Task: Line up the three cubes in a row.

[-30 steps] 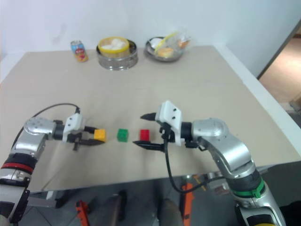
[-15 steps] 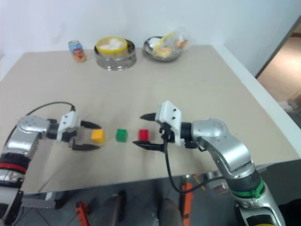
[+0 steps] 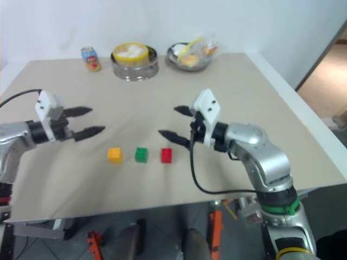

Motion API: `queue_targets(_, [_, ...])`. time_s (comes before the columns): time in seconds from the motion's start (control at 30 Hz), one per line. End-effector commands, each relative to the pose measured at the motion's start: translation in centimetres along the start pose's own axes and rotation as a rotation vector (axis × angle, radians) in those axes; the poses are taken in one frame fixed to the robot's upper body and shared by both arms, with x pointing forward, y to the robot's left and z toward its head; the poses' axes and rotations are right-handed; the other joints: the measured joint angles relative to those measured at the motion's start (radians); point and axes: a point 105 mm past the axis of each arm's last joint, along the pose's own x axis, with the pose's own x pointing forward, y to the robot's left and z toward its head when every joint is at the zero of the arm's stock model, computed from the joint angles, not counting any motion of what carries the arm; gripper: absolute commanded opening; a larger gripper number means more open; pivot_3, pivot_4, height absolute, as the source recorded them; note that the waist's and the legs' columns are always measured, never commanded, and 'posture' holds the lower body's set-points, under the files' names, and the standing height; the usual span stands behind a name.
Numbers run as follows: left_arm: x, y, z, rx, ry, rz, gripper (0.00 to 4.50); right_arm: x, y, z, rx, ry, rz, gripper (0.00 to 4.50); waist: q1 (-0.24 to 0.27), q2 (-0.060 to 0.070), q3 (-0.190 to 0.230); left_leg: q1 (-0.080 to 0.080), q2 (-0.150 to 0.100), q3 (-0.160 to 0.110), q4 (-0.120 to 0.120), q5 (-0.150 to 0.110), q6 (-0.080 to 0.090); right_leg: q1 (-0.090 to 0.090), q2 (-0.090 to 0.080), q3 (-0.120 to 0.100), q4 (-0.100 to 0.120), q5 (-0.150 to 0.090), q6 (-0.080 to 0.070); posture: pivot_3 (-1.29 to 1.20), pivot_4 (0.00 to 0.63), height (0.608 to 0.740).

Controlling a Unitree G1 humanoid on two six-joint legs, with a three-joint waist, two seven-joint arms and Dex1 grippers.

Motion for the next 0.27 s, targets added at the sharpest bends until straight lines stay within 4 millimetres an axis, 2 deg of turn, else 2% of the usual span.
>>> queue_targets(0.03, [1.4,1.0,0.6,0.060,-0.049,0.116,4.45,0.4,-2.3,0.3,-0.051,-0.012,-0.136,4.50,0.000,0.000,0.000,0.000,0.000,0.001,0.000,0.000,0.000,0.000,0.000,0.001,0.000,0.000,0.000,0.00,0.150,0.740])
queue_targets(0.13, [3.3,0.0,0.0,0.045,-0.068,0.116,4.45,0.7,-3.3,-0.1,-0.039,-0.020,-0.211,4.50,0.000,0.000,0.000,0.000,0.000,0.002,0.000,0.001,0.001,0.003,0.001,0.002,0.000,0.001,0.001,0.00,0.150,0.740])
queue_targets(0.27, [4.8,-1.4,-0.7,0.048,-0.057,0.089,4.45,0.8,-3.6,-0.6,-0.043,-0.022,-0.248,4.50,0.000,0.000,0.000,0.000,0.000,0.003,0.000,0.003,0.004,0.003,0.002,0.003,0.000,0.001,0.002,0.00,0.150,0.740])
